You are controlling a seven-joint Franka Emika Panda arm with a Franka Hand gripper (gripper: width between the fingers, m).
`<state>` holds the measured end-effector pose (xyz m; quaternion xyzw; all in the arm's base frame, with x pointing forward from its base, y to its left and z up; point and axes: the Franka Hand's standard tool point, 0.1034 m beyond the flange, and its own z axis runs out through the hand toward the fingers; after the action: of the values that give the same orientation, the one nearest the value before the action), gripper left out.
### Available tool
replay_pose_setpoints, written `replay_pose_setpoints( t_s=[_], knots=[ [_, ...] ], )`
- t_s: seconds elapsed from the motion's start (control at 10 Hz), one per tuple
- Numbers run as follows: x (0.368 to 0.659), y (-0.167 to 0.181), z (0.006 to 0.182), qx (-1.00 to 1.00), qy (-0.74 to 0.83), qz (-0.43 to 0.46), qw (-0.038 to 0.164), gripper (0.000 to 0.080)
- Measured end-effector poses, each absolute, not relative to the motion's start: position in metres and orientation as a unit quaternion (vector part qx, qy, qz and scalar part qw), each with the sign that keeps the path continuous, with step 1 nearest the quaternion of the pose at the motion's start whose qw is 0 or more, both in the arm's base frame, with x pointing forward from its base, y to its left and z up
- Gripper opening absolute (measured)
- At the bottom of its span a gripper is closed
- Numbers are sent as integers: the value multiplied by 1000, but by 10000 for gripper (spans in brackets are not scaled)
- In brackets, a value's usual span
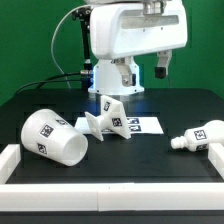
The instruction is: Assemble lamp
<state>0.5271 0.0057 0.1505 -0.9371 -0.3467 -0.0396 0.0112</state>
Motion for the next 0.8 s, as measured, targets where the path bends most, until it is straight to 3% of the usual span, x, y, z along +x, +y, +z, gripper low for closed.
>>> replay_pose_setpoints(
  t_s=[0.3, 0.8],
  knots=[
    [505, -4, 149, -978, -204, -31, 25, 699],
    [505, -4, 150, -985, -167, -25, 28, 699]
  ],
)
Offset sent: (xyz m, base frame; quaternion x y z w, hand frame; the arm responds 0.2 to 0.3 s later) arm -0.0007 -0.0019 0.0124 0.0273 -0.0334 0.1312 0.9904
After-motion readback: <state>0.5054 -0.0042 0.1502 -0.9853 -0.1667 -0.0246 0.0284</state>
